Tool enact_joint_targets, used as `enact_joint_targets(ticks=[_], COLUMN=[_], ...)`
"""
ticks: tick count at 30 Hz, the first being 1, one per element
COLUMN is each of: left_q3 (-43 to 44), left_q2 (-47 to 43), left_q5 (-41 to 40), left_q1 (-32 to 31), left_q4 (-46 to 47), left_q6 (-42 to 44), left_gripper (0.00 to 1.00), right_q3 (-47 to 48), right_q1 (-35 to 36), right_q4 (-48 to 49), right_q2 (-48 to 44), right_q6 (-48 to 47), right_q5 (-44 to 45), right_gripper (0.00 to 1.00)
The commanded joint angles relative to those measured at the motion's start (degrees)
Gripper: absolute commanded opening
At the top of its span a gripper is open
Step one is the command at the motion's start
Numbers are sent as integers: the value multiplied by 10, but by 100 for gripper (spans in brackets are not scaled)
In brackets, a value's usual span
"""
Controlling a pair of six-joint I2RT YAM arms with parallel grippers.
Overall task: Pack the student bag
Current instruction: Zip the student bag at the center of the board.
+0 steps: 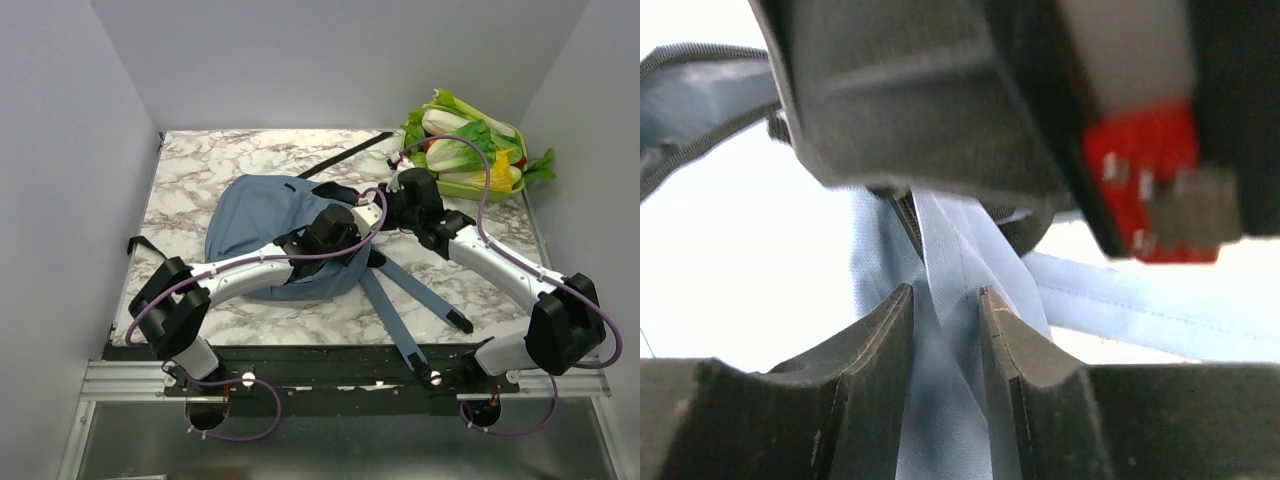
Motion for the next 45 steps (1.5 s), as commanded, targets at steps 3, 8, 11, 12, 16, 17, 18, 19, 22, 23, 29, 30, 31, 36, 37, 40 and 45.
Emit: enact_joint_targets(ticks=[3, 8, 11, 12, 16, 17, 18, 19, 22, 23, 29, 30, 31, 36, 37, 40, 45], left_q3=[-57, -66, -60, -59, -46, -46, -45, -39, -28, -26, -9, -7, -7, 5, 12, 8, -57], left_q2=[-46, -49, -57, -61, -85, -92, -98, -107, -126, -131, -175, -180, -192, -229, -239, -256, -287], left_q5=[4, 20, 60, 72, 162, 191, 211, 226, 274, 278, 326, 331, 345, 384, 385, 359, 271], left_q1=[-8, -10, -15, -20, -36, -41, -43, -51, -68, -72, -86, -86, -86, -97, -98, -100, -93], left_q4=[-2, 24, 21, 17, -24, -33, -60, -78, -137, -149, -253, -279, -291, -406, -424, -455, -333], left_q6=[6, 29, 55, 63, 109, 127, 136, 144, 178, 187, 269, 276, 290, 349, 361, 398, 287], left_gripper=[43, 10, 0, 0, 0, 0, 0, 0, 0, 0, 0, 0, 0, 0, 0, 0, 5], right_q3=[12, 16, 20, 22, 34, 38, 42, 53, 76, 92, 145, 160, 166, 221, 245, 258, 163], right_q1=[-3, -3, -5, -5, -16, -23, -27, -29, -34, -34, -35, -35, -35, -35, -35, -35, -34], right_q4=[18, 19, 18, 18, 12, 11, 11, 11, 9, 5, -11, -14, -15, -44, -53, -81, -40], right_q2=[8, 9, 12, 13, 30, 36, 40, 50, 77, 85, 150, 157, 164, 222, 231, 237, 163], right_q6=[3, 8, 5, 4, -8, -9, -16, -21, -37, -40, -57, -59, -60, -69, -71, -74, -48], right_q5=[-20, -18, -13, -11, -3, 0, 2, 6, 9, 15, 20, 18, 16, 17, 20, 26, -31], right_gripper=[1, 1, 1, 1, 1, 1, 1, 1, 1, 1, 1, 1, 1, 1, 1, 1, 1])
